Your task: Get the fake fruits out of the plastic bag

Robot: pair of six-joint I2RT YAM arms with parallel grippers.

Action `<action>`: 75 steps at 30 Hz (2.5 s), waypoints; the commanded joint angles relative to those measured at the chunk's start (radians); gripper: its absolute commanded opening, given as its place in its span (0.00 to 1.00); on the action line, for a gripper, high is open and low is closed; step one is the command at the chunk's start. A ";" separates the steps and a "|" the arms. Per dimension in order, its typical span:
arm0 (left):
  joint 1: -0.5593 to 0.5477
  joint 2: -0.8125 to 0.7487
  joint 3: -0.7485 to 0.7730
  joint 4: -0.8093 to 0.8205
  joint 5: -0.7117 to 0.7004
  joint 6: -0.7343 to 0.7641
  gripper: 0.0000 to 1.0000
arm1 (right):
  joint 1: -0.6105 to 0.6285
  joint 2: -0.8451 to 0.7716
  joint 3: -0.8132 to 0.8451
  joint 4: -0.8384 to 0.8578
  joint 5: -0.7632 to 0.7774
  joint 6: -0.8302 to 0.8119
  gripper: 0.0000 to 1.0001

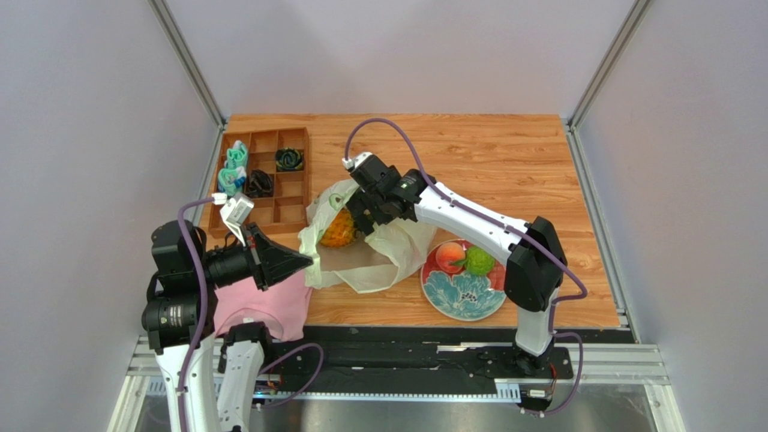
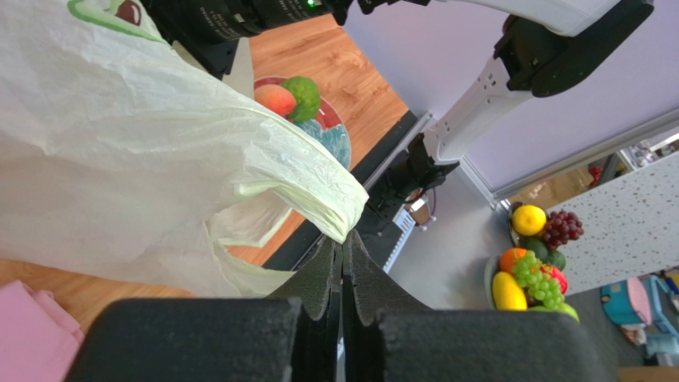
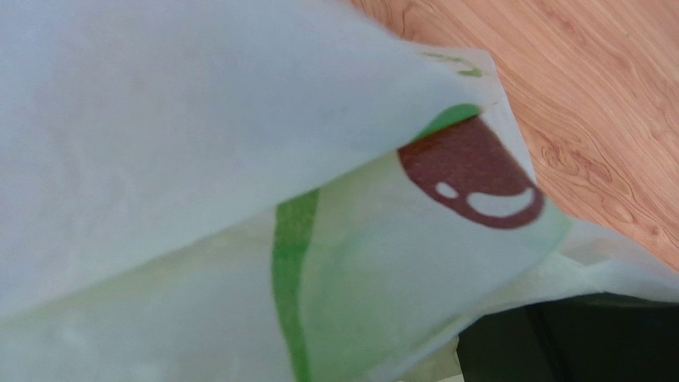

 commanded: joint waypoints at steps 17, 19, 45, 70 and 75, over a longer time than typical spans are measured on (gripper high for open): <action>0.003 -0.028 -0.121 0.189 0.077 -0.159 0.00 | -0.028 0.022 -0.187 0.023 0.097 -0.083 1.00; 0.003 -0.034 -0.128 0.200 0.077 -0.168 0.00 | -0.029 0.027 -0.193 0.029 0.125 -0.093 1.00; -0.013 -0.021 -0.194 0.371 0.037 -0.287 0.00 | -0.041 -0.203 -0.112 -0.090 -0.400 -0.288 0.30; -0.014 0.169 -0.138 0.443 -0.016 -0.280 0.00 | -0.120 -0.237 0.088 0.107 -1.082 0.037 0.39; -0.016 0.213 -0.129 0.467 -0.046 -0.293 0.00 | -0.135 -0.274 0.010 0.097 -1.084 0.004 0.40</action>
